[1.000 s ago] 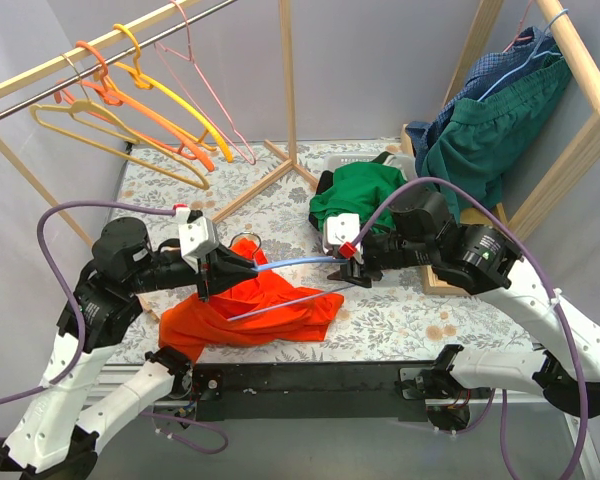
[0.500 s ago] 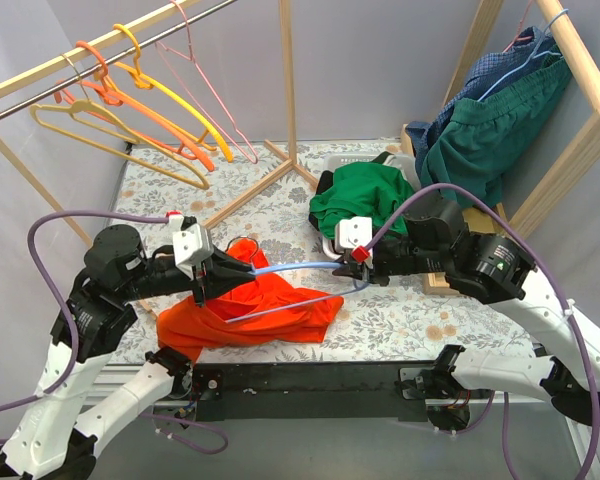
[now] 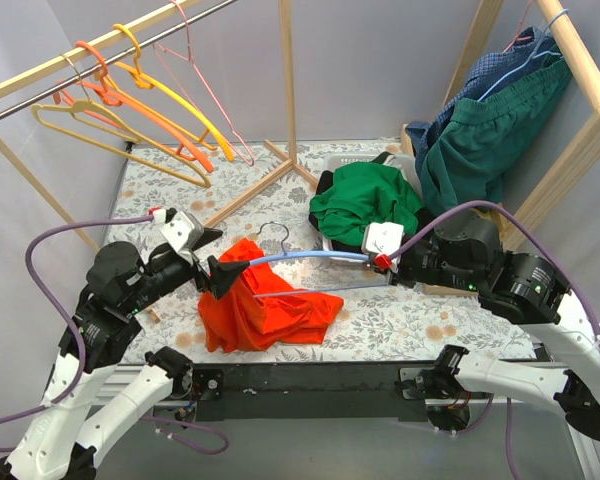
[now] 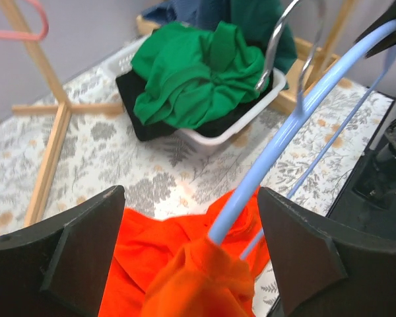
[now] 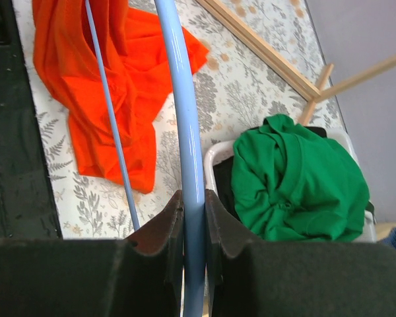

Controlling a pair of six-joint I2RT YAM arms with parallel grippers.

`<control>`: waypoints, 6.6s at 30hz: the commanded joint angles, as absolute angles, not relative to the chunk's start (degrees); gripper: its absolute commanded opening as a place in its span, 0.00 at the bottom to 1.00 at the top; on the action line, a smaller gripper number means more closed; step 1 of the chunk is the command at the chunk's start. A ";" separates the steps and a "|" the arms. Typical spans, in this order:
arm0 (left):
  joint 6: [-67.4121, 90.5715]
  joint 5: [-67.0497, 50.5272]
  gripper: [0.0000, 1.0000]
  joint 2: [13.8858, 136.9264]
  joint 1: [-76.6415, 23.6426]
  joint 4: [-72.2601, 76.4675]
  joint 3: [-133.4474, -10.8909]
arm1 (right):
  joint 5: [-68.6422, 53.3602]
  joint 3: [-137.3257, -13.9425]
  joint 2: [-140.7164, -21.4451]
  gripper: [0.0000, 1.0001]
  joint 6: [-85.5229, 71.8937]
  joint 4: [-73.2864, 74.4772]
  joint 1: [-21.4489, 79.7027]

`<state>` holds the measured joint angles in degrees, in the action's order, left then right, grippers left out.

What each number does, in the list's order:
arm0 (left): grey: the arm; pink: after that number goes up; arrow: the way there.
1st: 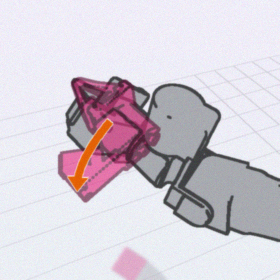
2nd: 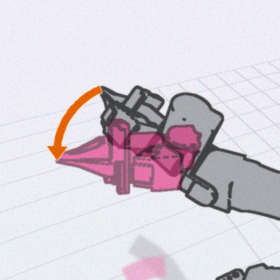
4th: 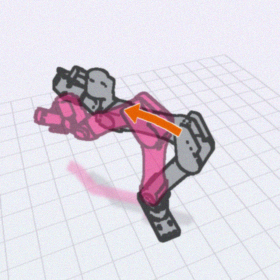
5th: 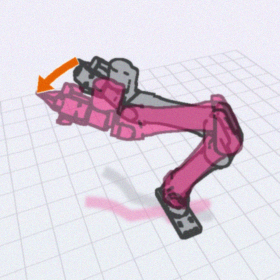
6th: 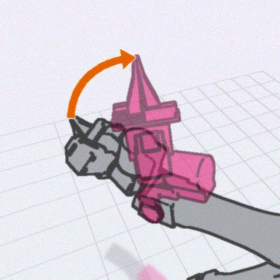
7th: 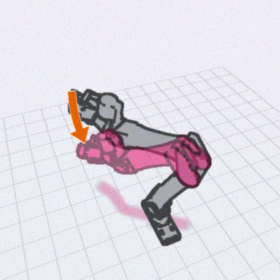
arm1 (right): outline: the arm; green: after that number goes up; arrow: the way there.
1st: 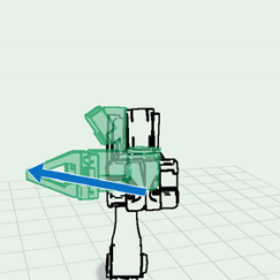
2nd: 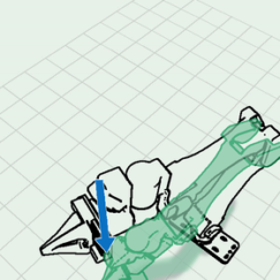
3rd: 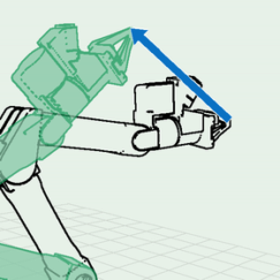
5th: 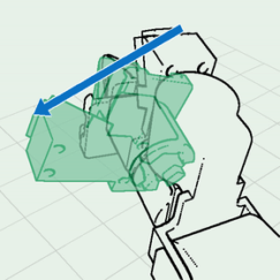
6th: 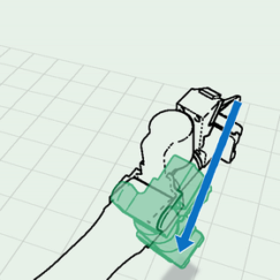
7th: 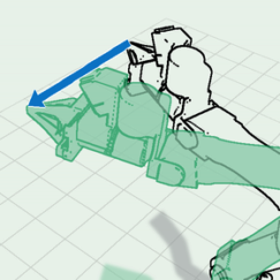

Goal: Remove the t-shirt from the hanger
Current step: Remove the T-shirt from the hanger, then place the hanger at the clothesline.

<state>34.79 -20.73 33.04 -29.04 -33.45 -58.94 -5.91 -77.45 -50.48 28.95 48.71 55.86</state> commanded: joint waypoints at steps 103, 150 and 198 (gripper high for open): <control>59.59 -10.81 0.79 35.33 -28.83 -22.15 -44.30 | 10.10 -124.90 -119.44 0.01 39.29 -34.79 43.06; 60.20 -12.83 0.80 34.81 -28.92 -21.80 -43.68 | 9.14 -133.33 -130.69 0.01 30.85 -38.14 40.96; 60.12 -15.38 0.81 32.70 -28.83 -20.65 -43.15 | 3.52 -134.56 -132.45 0.01 31.55 -38.58 44.91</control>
